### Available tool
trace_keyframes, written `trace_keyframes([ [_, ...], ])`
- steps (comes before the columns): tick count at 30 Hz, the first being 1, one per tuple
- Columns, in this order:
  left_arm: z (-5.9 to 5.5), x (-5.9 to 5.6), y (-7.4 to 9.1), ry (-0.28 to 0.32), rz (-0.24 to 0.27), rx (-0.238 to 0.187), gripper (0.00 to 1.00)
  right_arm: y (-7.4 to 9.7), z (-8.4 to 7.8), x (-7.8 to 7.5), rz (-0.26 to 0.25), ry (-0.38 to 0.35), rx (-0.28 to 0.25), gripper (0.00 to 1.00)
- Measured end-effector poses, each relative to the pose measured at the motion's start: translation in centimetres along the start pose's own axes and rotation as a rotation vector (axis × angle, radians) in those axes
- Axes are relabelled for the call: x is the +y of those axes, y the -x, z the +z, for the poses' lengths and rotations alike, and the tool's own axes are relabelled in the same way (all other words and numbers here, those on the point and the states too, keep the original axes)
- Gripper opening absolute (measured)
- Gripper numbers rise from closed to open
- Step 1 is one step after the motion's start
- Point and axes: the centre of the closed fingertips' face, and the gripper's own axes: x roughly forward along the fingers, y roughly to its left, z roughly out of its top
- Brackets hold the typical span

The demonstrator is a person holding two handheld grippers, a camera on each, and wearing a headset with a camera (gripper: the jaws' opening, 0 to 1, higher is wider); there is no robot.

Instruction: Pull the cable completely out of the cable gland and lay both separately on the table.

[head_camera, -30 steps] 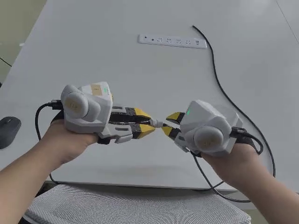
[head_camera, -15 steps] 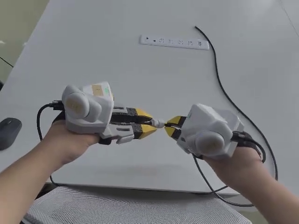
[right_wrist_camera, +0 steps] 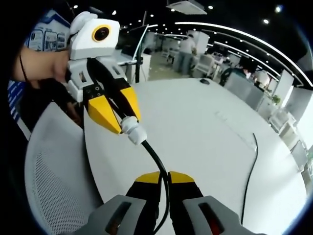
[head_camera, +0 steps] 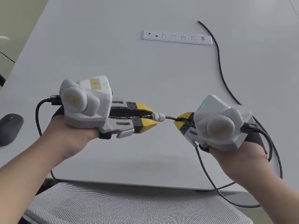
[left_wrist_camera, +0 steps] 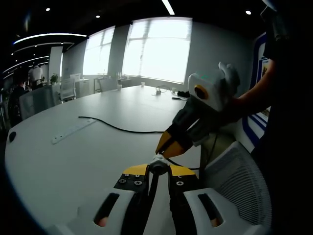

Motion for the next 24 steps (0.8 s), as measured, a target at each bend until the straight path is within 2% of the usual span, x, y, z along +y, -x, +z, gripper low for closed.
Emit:
trace_keyframes([
  [9,0.0,-0.3,-0.1,0.002,0.008,0.003,0.15,0.0,-2.6,-1.2,-0.019,-0.169,0.016,0.0],
  [16,0.1,-0.7,-0.2,0.002,0.016,0.005,0.15,0.1,-5.1,-2.0,-0.025,-0.386,0.039,0.0],
  [20,0.0,-0.8,-0.3,0.002,0.023,0.007,0.15,0.1,-6.2,-2.1,-0.027,-0.441,0.064,0.0],
  [23,-0.1,-0.9,-0.3,0.003,0.03,0.01,0.15,0.2,-6.9,-1.8,-0.02,-0.521,0.077,0.0],
  [24,-0.1,-0.9,-0.4,0.001,0.033,0.011,0.15,0.1,-7.1,-2.0,-0.02,-0.518,0.082,0.0],
])
